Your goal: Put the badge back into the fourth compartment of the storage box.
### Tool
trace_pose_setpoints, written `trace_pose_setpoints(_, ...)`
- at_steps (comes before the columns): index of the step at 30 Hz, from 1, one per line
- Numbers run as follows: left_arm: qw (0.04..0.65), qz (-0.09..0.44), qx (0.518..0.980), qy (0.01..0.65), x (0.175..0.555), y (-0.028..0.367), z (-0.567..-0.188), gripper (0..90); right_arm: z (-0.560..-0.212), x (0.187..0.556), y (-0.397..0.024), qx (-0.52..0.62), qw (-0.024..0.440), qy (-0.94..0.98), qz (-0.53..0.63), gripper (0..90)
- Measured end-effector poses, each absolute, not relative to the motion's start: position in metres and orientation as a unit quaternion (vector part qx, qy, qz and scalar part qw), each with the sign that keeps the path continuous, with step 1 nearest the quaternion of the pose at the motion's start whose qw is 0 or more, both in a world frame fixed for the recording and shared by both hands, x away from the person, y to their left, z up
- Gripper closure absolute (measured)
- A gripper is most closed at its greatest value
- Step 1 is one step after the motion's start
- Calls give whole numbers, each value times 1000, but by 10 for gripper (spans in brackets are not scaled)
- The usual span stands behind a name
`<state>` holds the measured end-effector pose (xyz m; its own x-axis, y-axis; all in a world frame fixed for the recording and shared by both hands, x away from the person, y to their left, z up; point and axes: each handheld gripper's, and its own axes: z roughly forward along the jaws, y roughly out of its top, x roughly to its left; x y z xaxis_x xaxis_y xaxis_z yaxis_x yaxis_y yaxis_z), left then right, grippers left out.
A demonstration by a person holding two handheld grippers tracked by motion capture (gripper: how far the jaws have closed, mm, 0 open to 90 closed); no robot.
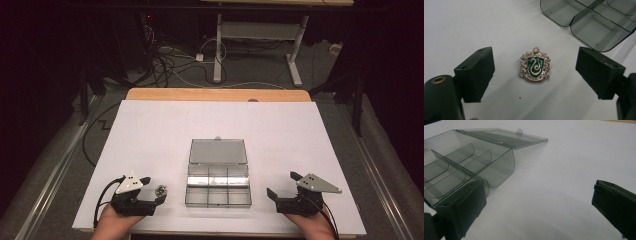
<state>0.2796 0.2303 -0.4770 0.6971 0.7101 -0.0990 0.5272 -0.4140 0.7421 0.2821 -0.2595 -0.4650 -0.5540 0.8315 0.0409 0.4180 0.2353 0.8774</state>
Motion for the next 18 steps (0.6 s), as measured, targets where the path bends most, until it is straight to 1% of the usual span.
trace_pose_setpoints(4, 381, 109, 839, 373, 282, 227, -481, 213, -465, 284, -259, 411, 226, 756, 456, 3)
trace_pose_setpoints(6, 379, 110, 844, 363, 281, 225, -482, 290, -465, 284, -258, 410, 228, 756, 456, 3)
trace_pose_setpoints(7, 377, 112, 846, 361, 281, 223, -482, 304, -465, 283, -258, 412, 227, 755, 456, 3)
trace_pose_setpoints(14, 368, 118, 849, 361, 282, 220, -482, 343, -464, 281, -257, 402, 231, 759, 457, 3)
trace_pose_setpoints(18, 367, 117, 847, 365, 285, 221, -483, 382, -463, 278, -258, 401, 233, 760, 456, 3)
